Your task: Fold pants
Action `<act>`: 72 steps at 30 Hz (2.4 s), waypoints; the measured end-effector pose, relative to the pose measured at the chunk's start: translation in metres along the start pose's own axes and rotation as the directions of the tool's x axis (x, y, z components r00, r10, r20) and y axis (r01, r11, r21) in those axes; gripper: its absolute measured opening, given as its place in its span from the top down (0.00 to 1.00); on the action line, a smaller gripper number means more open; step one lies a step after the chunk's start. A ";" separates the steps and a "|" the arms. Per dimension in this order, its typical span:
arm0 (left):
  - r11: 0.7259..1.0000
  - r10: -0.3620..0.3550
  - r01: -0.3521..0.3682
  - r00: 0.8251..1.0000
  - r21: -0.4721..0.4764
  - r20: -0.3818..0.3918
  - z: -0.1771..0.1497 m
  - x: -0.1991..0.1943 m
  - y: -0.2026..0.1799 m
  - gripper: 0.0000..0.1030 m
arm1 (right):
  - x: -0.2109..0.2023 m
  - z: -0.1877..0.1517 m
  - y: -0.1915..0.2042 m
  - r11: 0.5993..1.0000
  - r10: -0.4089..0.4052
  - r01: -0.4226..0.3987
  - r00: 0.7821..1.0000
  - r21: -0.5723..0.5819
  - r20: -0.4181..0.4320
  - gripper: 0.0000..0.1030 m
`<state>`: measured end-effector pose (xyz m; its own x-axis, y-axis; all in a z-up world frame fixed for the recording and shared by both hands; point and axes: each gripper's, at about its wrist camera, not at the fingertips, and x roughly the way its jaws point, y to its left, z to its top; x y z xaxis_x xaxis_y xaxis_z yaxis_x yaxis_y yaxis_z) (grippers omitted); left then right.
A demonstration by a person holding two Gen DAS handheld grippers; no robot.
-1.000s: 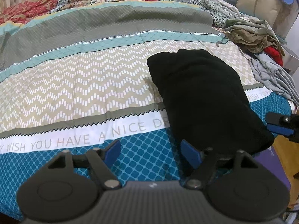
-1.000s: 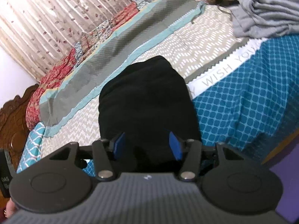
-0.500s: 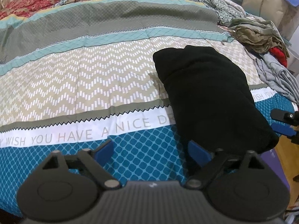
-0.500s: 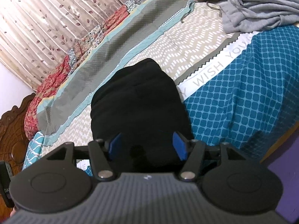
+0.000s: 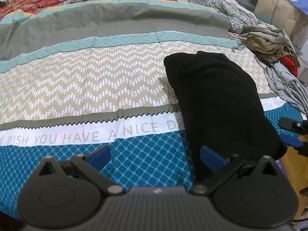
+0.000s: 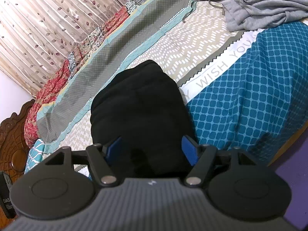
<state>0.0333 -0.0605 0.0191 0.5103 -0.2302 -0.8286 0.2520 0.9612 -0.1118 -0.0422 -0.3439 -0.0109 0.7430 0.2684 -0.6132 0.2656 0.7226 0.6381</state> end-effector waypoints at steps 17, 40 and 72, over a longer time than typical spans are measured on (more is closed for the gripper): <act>0.997 0.078 -0.078 0.997 0.010 -0.011 -0.004 -0.004 -0.001 0.00 | 0.001 0.001 -0.004 1.000 0.007 -0.007 1.000 0.017 -0.002 0.26; 0.987 0.145 -0.148 0.988 0.065 0.050 -0.004 -0.008 0.009 0.00 | 0.000 -0.003 -0.002 1.000 0.019 -0.019 1.000 0.001 0.021 0.22; 0.997 0.062 -0.063 0.997 -0.039 -0.038 -0.004 0.002 0.020 0.00 | 0.002 -0.006 0.000 1.000 0.028 -0.029 0.999 0.012 0.026 0.16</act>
<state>0.0355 -0.0414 0.0133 0.4929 -0.1642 -0.8544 0.1867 0.9791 -0.0805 -0.0446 -0.3399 -0.0151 0.7657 0.2723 -0.5827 0.2515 0.7071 0.6609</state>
